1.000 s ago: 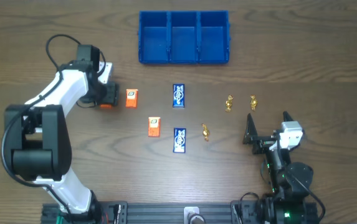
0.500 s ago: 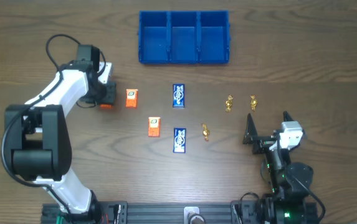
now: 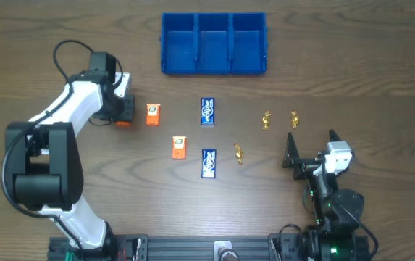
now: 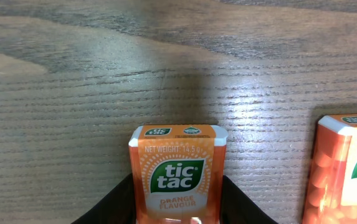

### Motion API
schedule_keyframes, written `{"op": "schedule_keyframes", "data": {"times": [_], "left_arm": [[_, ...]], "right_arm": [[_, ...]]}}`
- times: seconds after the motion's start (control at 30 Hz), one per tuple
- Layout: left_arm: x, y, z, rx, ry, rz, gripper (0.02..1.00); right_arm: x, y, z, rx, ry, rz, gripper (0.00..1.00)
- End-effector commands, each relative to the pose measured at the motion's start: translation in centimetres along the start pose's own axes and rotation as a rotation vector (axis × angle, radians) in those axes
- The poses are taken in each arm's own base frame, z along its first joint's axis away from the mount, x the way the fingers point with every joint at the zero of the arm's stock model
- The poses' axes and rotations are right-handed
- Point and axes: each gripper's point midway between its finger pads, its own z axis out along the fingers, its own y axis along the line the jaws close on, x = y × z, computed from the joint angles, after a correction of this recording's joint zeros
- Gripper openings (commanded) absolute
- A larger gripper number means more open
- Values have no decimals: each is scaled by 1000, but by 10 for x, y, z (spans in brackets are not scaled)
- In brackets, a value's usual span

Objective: Sort Candies Into Trays

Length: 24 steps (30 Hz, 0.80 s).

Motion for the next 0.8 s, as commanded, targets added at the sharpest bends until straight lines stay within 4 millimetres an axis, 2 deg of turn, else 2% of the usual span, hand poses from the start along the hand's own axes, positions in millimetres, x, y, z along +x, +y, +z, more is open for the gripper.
{"op": "schedule_keyframes", "data": {"times": [0.03,0.47,0.6,0.73,0.8], "left_arm": [[-1,1,4,-5,6,2,384],[-1,1,4,-5,4,0,290],[-8,-4,-2,-19,-22,-6,196],[-40,-20,-38,-50,-121,14,161],[-61,-31,-68,-69,-191,17,150]], "right_arm": [[0,1,0,-6,2,2,998],[0,1,0,-6,2,2,998],[0,1,0,-6,2,2,998],[0,1,0,-6,2,2,998],[0,1,0,-6,1,2,996]]}}
